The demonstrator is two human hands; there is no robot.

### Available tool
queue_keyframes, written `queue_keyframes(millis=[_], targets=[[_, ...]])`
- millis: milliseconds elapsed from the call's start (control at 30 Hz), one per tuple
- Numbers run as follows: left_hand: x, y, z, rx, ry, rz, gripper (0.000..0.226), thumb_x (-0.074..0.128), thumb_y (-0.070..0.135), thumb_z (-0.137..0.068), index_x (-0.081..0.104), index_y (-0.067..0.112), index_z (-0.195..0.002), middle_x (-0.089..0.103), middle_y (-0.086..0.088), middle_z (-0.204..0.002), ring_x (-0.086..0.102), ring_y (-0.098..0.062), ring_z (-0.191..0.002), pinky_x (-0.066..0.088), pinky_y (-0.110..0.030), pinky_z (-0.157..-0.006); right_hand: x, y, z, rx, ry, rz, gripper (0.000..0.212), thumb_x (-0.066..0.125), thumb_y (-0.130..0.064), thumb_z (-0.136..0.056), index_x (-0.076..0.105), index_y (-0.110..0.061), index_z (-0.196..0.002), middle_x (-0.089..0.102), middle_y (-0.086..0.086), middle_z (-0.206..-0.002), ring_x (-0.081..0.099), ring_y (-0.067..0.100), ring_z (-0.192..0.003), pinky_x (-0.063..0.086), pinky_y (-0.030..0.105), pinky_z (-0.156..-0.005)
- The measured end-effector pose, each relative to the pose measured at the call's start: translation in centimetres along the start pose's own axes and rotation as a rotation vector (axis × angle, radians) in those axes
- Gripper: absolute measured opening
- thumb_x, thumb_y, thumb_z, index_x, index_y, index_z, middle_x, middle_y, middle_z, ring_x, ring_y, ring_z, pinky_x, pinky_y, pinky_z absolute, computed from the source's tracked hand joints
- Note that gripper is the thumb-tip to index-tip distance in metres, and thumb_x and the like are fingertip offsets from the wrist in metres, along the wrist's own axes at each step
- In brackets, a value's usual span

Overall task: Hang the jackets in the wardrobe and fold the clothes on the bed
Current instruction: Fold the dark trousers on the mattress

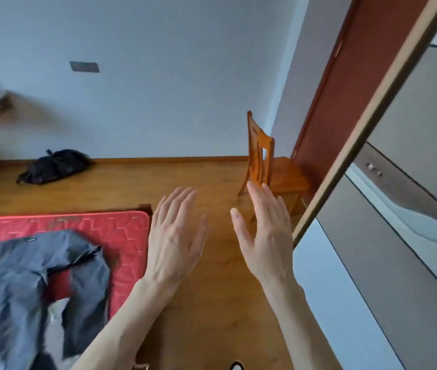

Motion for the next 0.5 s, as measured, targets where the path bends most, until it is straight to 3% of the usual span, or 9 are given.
queue_keyframes(millis=[200, 500], targets=[[-1.4, -8.3, -0.4, -0.286, 0.166, -0.140, 0.045, 0.052, 0.034, -0.106, 0.056, 0.013, -0.146, 0.057, -0.002, -0.151, 0.046, -0.019, -0.147, 0.040, -0.050, -0.117, 10.9, -3.8, -5.8, -0.226, -0.172, -0.230, 0.059, 0.049, -0.050, -0.107, 0.046, -0.016, -0.155, 0.049, -0.001, -0.159, 0.035, 0.014, -0.153, 0.030, 0.044, -0.126], [-6.0, -15.1, 1.8, -0.628, 0.345, -0.458, 0.051, 0.051, 0.038, -0.103, 0.055, 0.013, -0.147, 0.058, -0.005, -0.149, 0.049, -0.026, -0.142, 0.040, -0.046, -0.118, 21.1, -9.2, -9.6, -0.467, -0.472, -0.478, 0.061, 0.046, -0.054, -0.107, 0.039, -0.022, -0.158, 0.044, -0.003, -0.162, 0.027, 0.011, -0.156, 0.023, 0.043, -0.129]])
Point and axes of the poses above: each hand's wrist, its own z-axis away from the middle knuckle, its own x-axis out of the palm, y = z × x, the point moved 1 cm from there along -z, towards the middle knuckle
